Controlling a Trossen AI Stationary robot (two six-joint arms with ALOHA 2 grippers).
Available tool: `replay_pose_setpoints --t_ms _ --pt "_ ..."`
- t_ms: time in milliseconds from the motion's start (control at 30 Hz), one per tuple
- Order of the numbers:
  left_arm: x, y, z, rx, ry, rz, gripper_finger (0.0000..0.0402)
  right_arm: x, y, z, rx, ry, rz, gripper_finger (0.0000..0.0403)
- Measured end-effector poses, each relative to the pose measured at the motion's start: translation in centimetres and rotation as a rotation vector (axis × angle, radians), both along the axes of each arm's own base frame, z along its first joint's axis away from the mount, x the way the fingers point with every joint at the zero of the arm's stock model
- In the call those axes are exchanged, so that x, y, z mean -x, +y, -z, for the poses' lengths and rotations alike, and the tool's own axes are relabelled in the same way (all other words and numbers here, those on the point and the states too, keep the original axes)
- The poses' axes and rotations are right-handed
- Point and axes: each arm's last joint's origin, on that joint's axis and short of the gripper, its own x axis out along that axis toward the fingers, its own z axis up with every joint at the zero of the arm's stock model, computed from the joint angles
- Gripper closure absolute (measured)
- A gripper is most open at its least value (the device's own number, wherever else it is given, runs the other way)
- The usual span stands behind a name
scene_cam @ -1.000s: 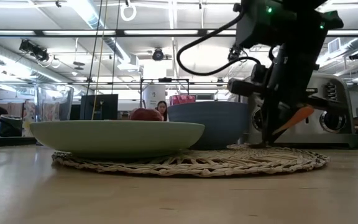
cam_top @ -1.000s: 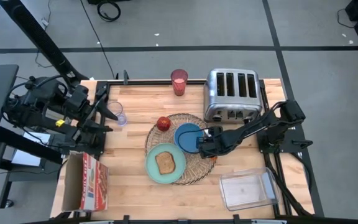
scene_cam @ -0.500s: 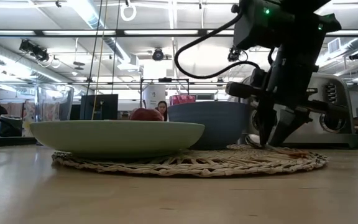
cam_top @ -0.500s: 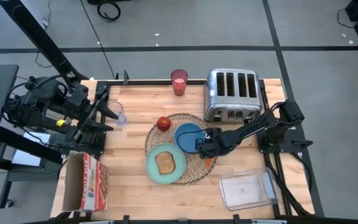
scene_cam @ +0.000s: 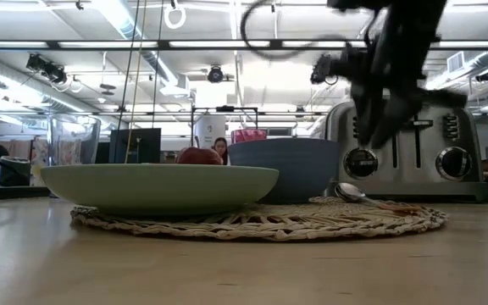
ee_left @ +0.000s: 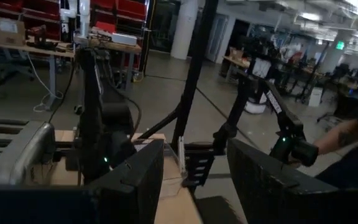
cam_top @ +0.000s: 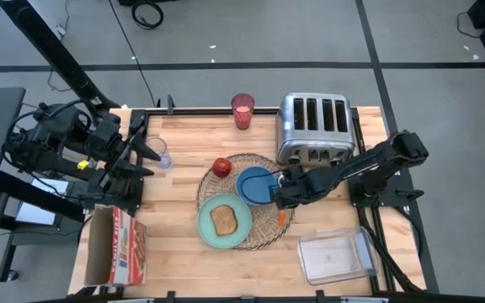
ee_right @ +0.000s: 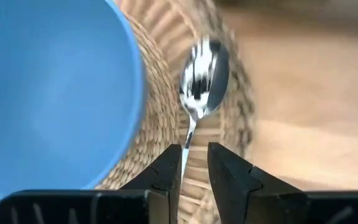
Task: Arrange a breakfast setting
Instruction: Pour the cereal from the cereal box into the blue bowl
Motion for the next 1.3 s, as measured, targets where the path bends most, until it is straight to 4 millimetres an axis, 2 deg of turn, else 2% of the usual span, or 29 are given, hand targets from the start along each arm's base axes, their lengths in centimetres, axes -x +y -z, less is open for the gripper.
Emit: replay_pose_setpoints --t_ms 100,200,300,433,533,667,900,1100,1300 --pt "-0.9 -0.6 -0.8 0.018 0.012 0.043 0.0218 -0.1 0.3 -3.5 0.09 0.001 -0.088 0.0315" --pt "-1.9 -1.2 -1.2 0.02 0.112 0.075 0.0218 -0.7 0.3 -6.8 0.196 -0.031 -0.205 0.0315" --pt "-2.6 -1.9 -0.7 0.084 0.331 0.088 0.0218 -1.3 0.2 -9.4 0.282 -0.076 -0.291 0.0315" --pt "-2.4 -2.8 0.5 0.269 0.683 0.056 0.0218 -1.8 -0.4 -11.5 0.367 -0.096 -0.335 0.0315" --pt "-2.1 -4.1 1.6 0.45 0.939 0.049 0.0218 -2.1 -1.1 -11.9 0.396 -0.086 -0.36 0.0315" --pt "-1.0 -5.6 2.2 0.665 1.19 0.027 0.0219 -2.5 -2.2 -12.0 0.413 -0.066 -0.393 0.0315" --pt "0.5 -7.9 2.3 0.928 1.412 -0.1 0.0219 -3.7 -4.0 -12.4 0.446 -0.057 -0.577 0.0295" --pt "0.6 -9.8 3.3 1.048 1.605 -0.293 0.0219 -4.3 -5.0 -12.6 0.474 -0.039 -0.8 0.025" --pt "0.2 -11.8 4.7 1.064 1.767 -0.491 0.0219 -4.1 -4.4 -12.4 0.482 0.023 -1.037 0.0205"
